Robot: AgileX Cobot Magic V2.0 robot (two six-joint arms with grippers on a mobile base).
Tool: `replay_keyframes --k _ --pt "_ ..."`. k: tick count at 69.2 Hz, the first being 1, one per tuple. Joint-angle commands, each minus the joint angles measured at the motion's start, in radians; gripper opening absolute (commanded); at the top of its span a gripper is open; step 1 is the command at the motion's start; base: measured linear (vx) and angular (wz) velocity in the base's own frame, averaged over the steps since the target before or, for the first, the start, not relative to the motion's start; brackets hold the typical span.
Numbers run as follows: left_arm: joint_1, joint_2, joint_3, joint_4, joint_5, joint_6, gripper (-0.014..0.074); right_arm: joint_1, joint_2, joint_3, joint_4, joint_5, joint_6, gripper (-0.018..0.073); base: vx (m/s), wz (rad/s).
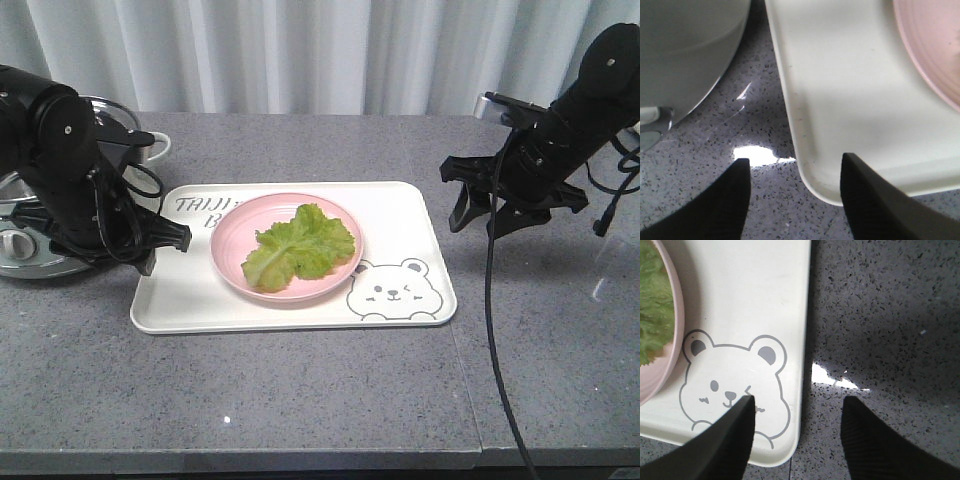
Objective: Transfer vegetables to tray and serve
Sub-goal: 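Move both grippers down to the opposite short edges of the tray, then lower both grippers onto the tray edges and close them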
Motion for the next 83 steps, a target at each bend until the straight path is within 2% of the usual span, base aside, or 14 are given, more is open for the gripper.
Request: replay_keyframes --k 1,34,50,65,83 --pt "0.004 -0.035 -0.021 0.002 -0.028 -0.013 0.0396 -0.001 -0.039 -0.023 0.028 0.045 -0.015 0.0379 0.0 0.0" --pt "0.004 -0.025 -0.012 0.0 -0.05 -0.013 0.0396 0.024 -0.007 -0.023 0.03 0.045 -0.018 0.0379 0.0 0.0" --pt "0.004 -0.025 -0.012 0.002 -0.043 -0.013 0.0396 0.069 -0.002 -0.023 -0.069 0.045 0.02 0.0379 0.0 0.0" --pt "0.004 -0.025 -0.012 0.001 -0.038 -0.013 0.0396 0.081 -0.001 -0.022 -0.062 0.046 0.044 0.0379 0.0 0.0" --pt "0.004 -0.025 -0.012 0.001 -0.036 -0.013 0.0396 0.081 -0.002 0.097 -0.079 0.029 0.038 0.0379 0.0 0.0"
